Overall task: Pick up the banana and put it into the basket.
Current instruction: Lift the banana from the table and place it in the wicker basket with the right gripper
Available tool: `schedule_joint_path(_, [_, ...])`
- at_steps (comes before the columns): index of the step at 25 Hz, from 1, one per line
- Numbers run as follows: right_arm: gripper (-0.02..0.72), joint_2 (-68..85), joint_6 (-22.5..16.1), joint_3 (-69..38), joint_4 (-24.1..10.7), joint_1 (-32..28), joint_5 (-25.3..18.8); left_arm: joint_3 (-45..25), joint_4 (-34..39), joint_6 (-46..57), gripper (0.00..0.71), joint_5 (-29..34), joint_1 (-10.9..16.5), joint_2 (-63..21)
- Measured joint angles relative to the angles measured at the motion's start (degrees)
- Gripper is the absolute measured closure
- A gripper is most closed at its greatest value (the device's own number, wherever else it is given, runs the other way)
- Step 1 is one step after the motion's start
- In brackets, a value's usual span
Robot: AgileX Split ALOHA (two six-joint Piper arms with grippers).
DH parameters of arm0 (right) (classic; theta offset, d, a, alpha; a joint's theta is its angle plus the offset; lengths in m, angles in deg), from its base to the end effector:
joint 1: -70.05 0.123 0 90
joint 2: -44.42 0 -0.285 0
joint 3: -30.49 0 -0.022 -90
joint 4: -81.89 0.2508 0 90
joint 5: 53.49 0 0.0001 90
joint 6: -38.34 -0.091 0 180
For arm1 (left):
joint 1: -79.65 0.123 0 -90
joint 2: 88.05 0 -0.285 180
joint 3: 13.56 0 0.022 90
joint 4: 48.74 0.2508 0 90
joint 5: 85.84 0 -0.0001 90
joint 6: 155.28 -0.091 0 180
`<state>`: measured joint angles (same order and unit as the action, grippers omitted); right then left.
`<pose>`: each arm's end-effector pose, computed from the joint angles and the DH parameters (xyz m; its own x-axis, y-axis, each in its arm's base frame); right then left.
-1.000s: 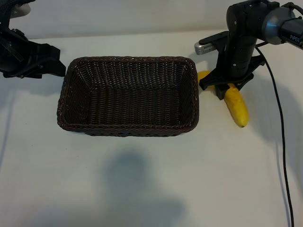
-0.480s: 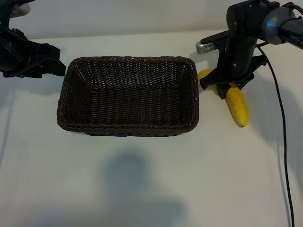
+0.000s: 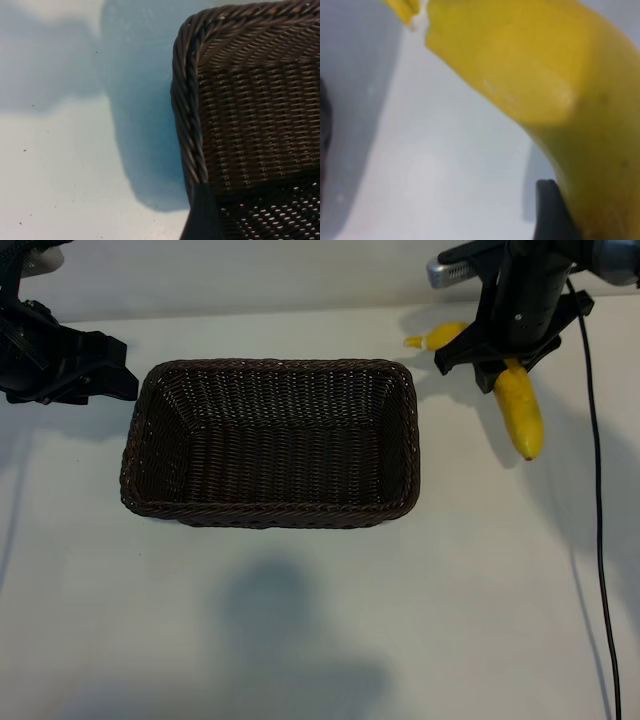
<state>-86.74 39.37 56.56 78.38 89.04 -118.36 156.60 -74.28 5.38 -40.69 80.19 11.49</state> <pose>0.4283 0.1421 0.2040 -0.9162 -0.3618 -0.1725 -0.3564 0.9323 -0.0622 0.3325 -0.0247 0.2653 -0.8777 0.0036 -0.4791 0.1474 0.9535 -0.2629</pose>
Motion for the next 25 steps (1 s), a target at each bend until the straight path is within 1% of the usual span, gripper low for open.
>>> schedule_joint_path(13, [0.292,3.0,0.0,0.0,-0.7,0.0,-3.1,0.0,0.0,0.1,0.118,0.0,0.0,0.0])
schedule_joint_path(20, [0.292,4.2,0.0,0.0,1.3,0.4,-3.9,0.0,0.0,0.1,0.118,0.0,0.0,0.0])
schedule_joint_path(25, [0.292,4.7,0.1,0.0,1.3,3.3,-4.5,0.0,0.0,0.1,0.118,0.0,0.0,0.0])
